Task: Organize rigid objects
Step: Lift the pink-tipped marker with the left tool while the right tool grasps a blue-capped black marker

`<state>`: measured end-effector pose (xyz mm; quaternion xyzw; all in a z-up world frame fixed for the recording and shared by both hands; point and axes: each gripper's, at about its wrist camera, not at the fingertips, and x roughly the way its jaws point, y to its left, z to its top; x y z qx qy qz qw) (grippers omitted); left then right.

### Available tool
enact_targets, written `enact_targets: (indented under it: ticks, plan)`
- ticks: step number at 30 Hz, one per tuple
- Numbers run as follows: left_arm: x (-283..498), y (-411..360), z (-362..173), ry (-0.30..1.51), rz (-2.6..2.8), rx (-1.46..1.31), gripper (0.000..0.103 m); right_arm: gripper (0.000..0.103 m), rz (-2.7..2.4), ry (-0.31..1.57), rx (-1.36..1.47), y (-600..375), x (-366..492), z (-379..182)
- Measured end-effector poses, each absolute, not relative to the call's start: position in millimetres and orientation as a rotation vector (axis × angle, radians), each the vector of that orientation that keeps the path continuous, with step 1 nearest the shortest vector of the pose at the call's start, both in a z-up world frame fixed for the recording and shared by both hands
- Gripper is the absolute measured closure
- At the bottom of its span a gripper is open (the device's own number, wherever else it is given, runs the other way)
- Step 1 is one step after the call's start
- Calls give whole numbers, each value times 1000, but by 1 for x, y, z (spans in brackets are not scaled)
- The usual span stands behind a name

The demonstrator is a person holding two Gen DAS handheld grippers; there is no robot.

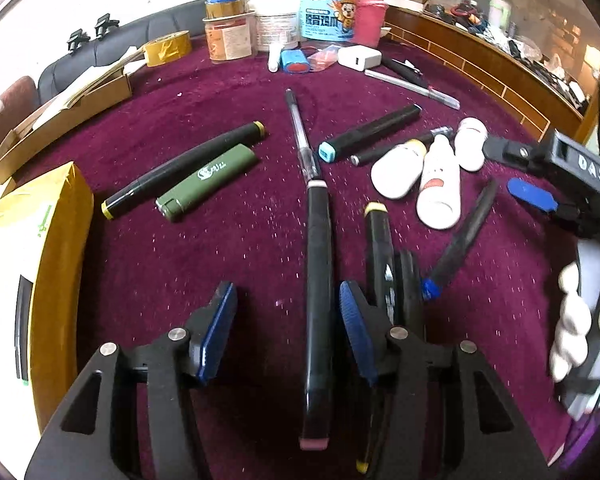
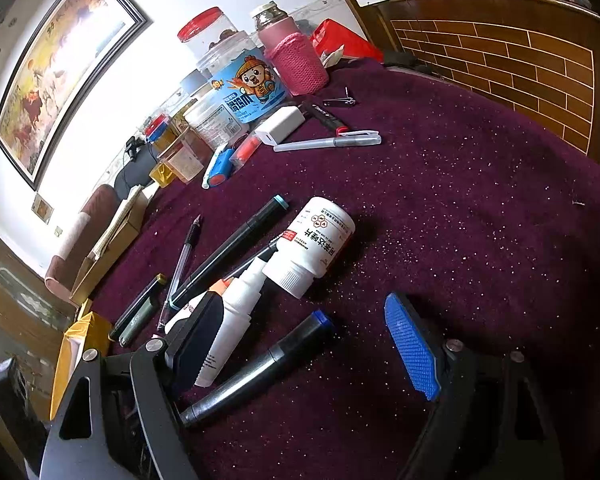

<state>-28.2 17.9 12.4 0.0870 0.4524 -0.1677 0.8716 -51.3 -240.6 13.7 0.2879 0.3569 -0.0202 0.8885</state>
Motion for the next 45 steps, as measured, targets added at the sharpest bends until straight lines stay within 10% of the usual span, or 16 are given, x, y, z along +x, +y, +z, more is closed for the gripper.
enact_targets:
  ticks: [2, 5, 36, 41, 45]
  plan:
    - [-30, 17, 12, 924, -349, 188, 52, 24, -44, 740, 597, -240, -51, 14]
    - [-34, 22, 15, 922, -400, 142, 91, 24, -45, 740, 593, -240, -50, 14]
    - [-109, 117, 59, 814, -539, -311, 91, 23, 83, 791, 358, -165, -84, 62]
    - [-114, 124, 60, 806, -542, -328, 91, 56, -70, 913, 267, -152, -69, 45]
    - [-119, 126, 60, 800, -554, -336, 91, 60, -128, 980, 287, -150, -53, 28]
